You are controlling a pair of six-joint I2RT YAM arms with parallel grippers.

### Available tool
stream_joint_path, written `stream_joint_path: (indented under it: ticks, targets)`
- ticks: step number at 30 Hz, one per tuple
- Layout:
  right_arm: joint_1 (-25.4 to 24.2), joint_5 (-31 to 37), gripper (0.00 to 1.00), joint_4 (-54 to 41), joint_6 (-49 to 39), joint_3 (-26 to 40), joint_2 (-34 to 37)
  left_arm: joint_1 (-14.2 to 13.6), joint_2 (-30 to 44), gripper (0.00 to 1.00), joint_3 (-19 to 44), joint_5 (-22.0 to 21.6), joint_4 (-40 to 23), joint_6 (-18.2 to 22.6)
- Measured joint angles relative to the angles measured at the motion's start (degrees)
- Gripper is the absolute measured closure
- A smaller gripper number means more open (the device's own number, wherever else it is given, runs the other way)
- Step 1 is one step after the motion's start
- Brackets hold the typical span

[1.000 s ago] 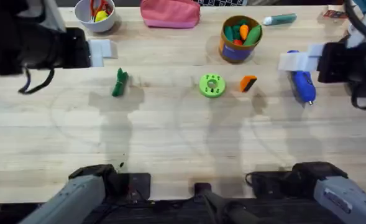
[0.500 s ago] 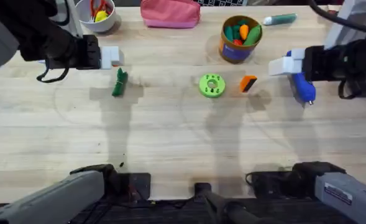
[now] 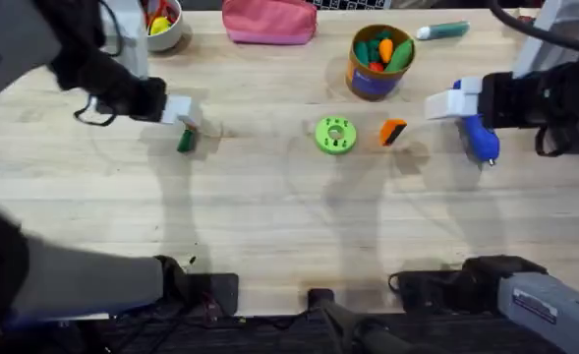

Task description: Pick up the gripper from the table and insert it into the empty holder that is missing its gripper. Then pick up a screw, insert it into the mounting hole, and use the screwdriver to tighten it. Finally, clean up the table by picking up the vegetable and placing it into the bucket.

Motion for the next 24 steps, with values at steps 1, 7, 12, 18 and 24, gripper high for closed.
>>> stream_joint_path:
  ticks: [1, 7, 12, 18, 24]
  targets:
    - [0.00, 0.00, 0.008, 0.00, 0.00, 0.00, 0.00, -0.43, 2.06, 0.015, 0.83, 0.18, 0.03, 0.48]
    - [-0.01, 0.00, 0.007, 0.00, 0.00, 0.00, 0.00, -1.63, 12.40, 0.060, 4.76, 1.06, 0.86, 1.81]
    - [-0.02, 0.00, 0.008, 0.02, 0.00, 0.00, 0.00, -1.56, 16.68, 0.346, 5.04, 1.84, 1.23, 2.03]
    - [0.00, 0.00, 0.008, 0.00, 0.00, 0.00, 0.00, -2.02, 16.64, 0.973, 5.74, 3.76, 0.88, 2.41]
    - [0.00, 0.00, 0.009, 0.01, 0.00, 0.00, 0.00, -2.00, 16.63, 0.993, 5.81, 3.73, 1.21, 2.40]
